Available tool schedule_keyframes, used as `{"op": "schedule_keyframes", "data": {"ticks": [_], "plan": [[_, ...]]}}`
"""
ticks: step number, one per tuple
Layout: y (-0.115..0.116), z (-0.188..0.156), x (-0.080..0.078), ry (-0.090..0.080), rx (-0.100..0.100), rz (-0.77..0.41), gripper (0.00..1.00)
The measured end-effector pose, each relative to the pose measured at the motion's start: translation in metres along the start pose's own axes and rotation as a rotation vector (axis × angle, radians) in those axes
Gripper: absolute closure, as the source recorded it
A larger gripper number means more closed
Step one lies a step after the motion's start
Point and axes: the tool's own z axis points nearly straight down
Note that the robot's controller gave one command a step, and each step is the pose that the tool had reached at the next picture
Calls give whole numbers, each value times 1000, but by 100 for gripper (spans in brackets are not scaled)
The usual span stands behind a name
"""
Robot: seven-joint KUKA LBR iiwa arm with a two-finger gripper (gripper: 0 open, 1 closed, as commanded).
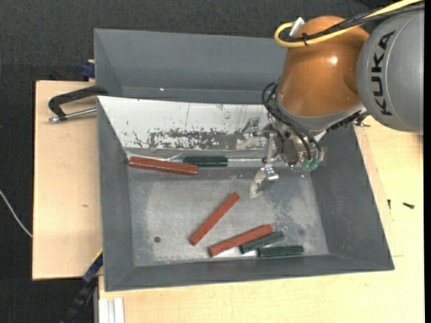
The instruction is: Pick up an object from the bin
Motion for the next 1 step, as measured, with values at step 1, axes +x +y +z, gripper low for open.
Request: {"op": "schedule_keyframes", "data": {"ticks": [1], "plan": [[3, 41, 1, -2, 1, -60, 0]]}}
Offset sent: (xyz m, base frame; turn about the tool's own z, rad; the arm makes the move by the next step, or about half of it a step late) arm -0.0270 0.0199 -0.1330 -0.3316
